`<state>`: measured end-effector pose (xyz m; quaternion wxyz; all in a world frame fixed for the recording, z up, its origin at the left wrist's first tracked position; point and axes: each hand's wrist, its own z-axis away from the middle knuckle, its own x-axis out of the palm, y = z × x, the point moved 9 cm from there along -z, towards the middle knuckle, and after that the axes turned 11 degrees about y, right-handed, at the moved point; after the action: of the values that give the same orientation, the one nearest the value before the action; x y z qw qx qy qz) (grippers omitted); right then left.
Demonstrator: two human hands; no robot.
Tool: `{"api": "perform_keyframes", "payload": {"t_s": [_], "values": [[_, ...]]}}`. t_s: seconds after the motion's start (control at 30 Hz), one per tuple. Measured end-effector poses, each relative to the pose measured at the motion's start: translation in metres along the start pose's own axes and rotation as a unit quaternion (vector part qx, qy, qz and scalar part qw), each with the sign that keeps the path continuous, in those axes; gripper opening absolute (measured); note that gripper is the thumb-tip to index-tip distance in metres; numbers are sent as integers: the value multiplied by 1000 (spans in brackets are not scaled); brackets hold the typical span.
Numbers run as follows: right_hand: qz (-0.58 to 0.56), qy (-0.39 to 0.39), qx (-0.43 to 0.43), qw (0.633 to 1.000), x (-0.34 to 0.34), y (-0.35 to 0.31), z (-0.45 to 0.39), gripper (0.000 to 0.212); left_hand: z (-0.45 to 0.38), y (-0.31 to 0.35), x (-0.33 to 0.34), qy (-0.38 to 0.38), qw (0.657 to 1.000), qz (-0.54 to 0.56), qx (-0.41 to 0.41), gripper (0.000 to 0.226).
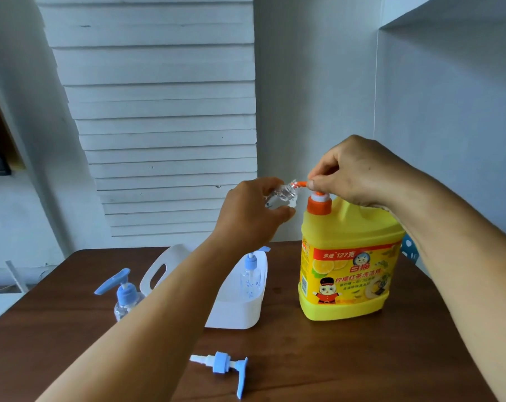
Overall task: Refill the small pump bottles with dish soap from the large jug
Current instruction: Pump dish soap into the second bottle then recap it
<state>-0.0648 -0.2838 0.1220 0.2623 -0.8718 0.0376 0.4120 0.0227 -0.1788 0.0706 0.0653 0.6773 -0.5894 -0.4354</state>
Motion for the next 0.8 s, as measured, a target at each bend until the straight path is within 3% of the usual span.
{"api": "perform_keyframes", "payload": {"t_s": [0.8], "values": [[-29, 13, 3, 999, -13, -3, -3, 12, -3, 10, -9, 17, 1000, 7, 4, 32]]}}
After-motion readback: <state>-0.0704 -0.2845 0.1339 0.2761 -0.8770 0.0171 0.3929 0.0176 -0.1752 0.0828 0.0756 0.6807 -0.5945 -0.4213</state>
